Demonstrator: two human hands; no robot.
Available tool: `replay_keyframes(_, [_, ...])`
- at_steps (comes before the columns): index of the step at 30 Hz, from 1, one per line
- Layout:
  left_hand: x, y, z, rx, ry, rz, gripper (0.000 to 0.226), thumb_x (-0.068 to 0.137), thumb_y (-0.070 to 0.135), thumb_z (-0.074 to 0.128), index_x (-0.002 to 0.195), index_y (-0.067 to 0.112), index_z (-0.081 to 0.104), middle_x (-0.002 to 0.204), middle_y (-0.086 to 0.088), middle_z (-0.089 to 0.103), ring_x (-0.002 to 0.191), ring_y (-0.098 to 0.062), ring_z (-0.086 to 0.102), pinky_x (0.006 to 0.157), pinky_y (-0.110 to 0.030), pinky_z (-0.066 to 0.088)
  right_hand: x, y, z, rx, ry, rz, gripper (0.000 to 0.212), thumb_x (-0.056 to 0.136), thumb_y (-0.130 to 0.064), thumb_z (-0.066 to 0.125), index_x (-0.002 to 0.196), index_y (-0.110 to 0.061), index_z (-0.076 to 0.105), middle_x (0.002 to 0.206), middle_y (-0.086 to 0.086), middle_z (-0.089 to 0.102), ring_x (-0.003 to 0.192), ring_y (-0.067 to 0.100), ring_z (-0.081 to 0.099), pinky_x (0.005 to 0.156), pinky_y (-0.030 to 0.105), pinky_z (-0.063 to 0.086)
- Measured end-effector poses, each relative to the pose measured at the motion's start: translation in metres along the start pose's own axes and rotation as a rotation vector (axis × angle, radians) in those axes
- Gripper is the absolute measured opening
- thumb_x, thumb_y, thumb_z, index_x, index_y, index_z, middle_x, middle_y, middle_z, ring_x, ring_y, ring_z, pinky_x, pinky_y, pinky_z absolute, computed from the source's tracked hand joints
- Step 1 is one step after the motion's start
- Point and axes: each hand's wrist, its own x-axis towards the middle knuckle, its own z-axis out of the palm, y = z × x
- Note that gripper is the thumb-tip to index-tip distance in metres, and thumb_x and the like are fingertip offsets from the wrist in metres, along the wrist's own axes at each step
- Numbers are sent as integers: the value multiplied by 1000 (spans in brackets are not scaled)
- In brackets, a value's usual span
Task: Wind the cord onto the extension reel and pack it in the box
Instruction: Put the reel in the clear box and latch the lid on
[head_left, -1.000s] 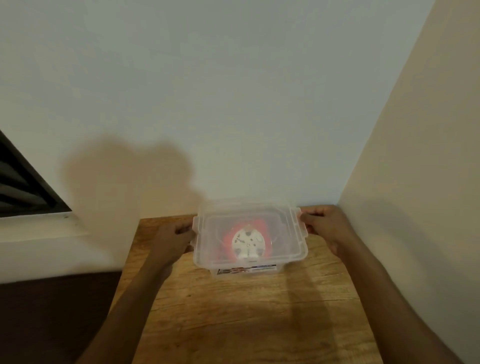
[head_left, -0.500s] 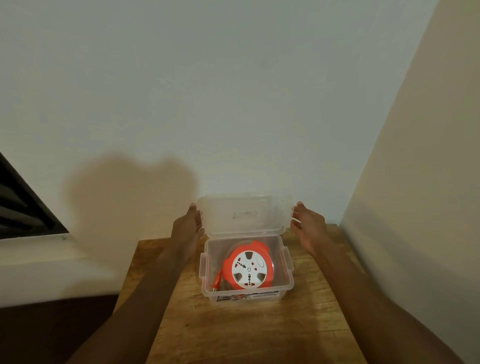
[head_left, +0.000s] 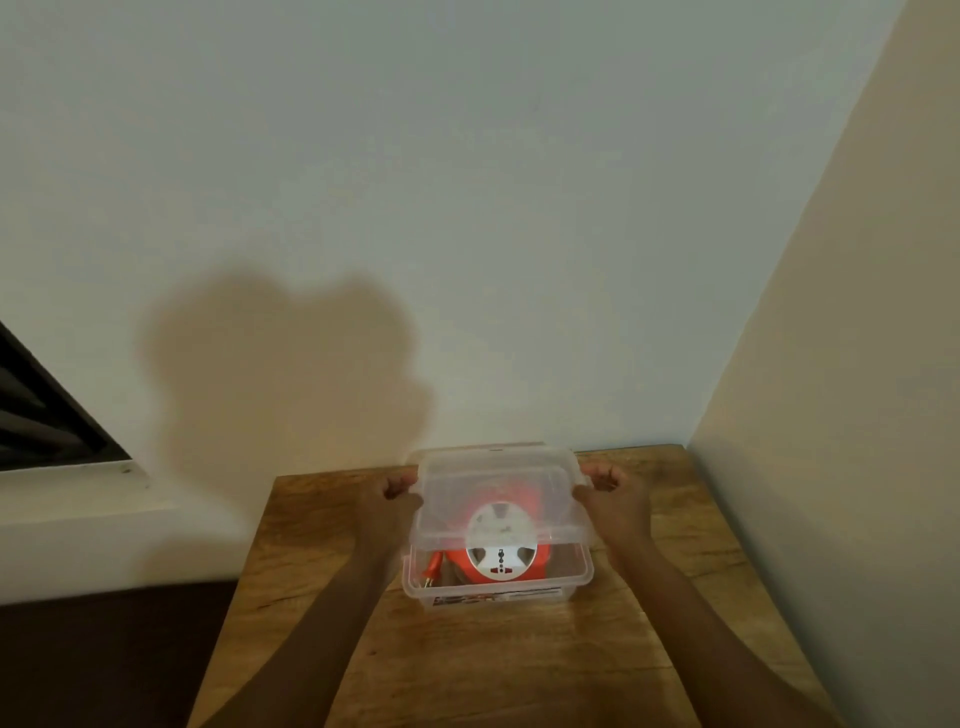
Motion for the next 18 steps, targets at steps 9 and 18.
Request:
replay_keyframes(9, [7,-20,-15,109,28,30,15,87,-4,66,90,8,73,92,-14,74,86,-33,69,65,-35,58,-6,28,-2,-77,-13,-56,29,81,-19,77,105,-29,63,102,-9,66,85,5,64,53,15,51])
replay_keyframes(18, [6,-30,-26,103,-64,-38,20,94,4,69,83,20,75,89,-5,74,83,-23,69,58,-27,54,-7,40,5,-104,-8,-43,22,95,-30,62,115,-24,68,102,-7,71,77,4,67,47,10,47])
